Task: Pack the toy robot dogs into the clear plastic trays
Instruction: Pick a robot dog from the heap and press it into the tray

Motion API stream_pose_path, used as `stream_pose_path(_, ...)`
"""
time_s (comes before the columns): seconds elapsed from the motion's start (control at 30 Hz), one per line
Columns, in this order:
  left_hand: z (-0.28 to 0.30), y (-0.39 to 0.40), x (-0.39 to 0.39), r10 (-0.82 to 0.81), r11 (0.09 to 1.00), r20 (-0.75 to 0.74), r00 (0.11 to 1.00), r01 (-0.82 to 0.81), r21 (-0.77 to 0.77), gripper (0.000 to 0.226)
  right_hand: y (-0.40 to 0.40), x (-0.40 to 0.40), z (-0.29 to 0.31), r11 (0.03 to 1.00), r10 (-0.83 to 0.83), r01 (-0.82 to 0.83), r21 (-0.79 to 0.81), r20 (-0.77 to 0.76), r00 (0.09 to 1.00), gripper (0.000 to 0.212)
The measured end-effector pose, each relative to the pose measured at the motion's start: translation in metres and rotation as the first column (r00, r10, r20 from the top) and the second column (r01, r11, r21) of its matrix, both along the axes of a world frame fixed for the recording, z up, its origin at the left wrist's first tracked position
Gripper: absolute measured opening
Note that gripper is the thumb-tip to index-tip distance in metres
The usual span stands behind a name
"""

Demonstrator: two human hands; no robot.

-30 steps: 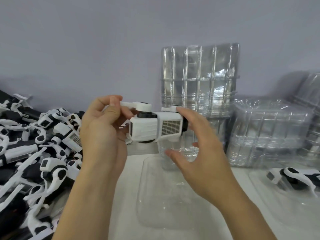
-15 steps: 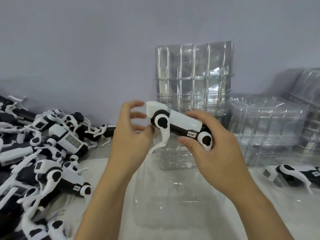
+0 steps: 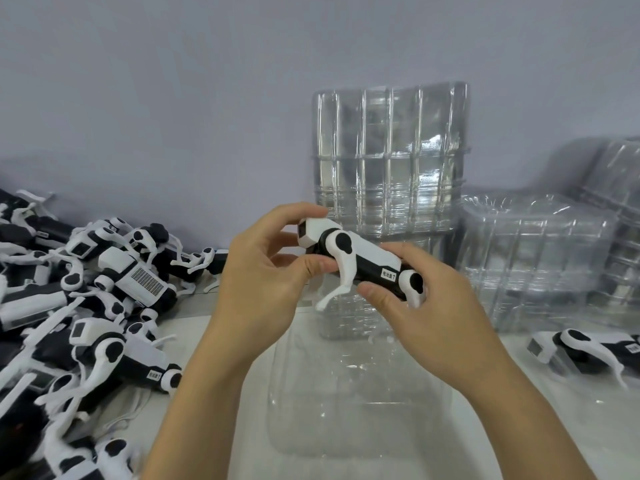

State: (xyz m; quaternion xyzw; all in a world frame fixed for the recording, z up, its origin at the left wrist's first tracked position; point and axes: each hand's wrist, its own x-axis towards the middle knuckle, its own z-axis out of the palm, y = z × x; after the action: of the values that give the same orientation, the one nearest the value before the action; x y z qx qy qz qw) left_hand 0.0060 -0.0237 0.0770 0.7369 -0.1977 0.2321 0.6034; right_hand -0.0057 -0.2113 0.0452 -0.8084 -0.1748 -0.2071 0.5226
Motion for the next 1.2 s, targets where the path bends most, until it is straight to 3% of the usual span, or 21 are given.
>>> stream_pose_path(0.13, -0.004, -0.008, -0.001, 0.013, 1.000, -0.020, 1.000, -0.012, 0.016, 0.041, -0.002, 0.003, -0.004, 0.997, -0.046, 0.045, -0.061, -0.005, 0.999, 0.026)
stream_pose_path(0.23, -0.007, -0.007, 0.002, 0.007, 0.998, -0.039, 0.999, -0.009, -0.060, 0.027, -0.003, 0.006, -0.010, 0.991, -0.095, 0.092, -0.095, -0.025, 0.995, 0.025)
stream_pose_path(0.4, -0.019, 0.007, 0.004, 0.187, 0.976, -0.191, 0.964, -0.205, -0.079, 0.013, -0.014, 0.010, -0.016, 0.973, -0.201, 0.195, -0.123, -0.037, 0.979, 0.025)
stream_pose_path(0.5, -0.025, 0.013, 0.005, 0.330, 0.943, -0.385, 0.862, -0.315, 0.105, 0.012, -0.015, 0.011, -0.018, 0.960, -0.229, 0.216, -0.177, -0.057, 0.972, 0.025)
stream_pose_path(0.57, -0.028, 0.015, 0.005, 0.389, 0.915, -0.500, 0.774, -0.261, 0.309, 0.021, -0.013, 0.012, -0.019, 0.958, -0.227, 0.208, -0.197, -0.079, 0.971, 0.021)
stream_pose_path(0.63, -0.037, 0.013, 0.000, 0.391, 0.905, -0.546, 0.741, -0.200, 0.377, 0.030, -0.010, 0.011, -0.019, 0.953, -0.231, 0.208, -0.220, -0.080, 0.970, 0.019)
stream_pose_path(0.77, -0.066, 0.007, -0.011, 0.336, 0.941, -0.531, 0.778, -0.258, 0.217, 0.031, -0.005, 0.009, -0.018, 0.959, -0.224, 0.207, -0.196, -0.068, 0.972, 0.020)
stream_pose_path(0.9, -0.085, 0.012, -0.002, 0.147, 0.981, -0.650, 0.746, -0.193, 0.000, 0.034, -0.002, 0.009, -0.020, 0.964, -0.199, 0.177, -0.200, -0.098, 0.975, 0.020)
stream_pose_path(1.2, -0.099, 0.020, 0.014, 0.001, 0.979, -0.713, 0.701, -0.145, -0.141, 0.026, 0.006, 0.006, -0.022, 0.930, -0.113, 0.007, -0.367, -0.267, 0.957, 0.026)
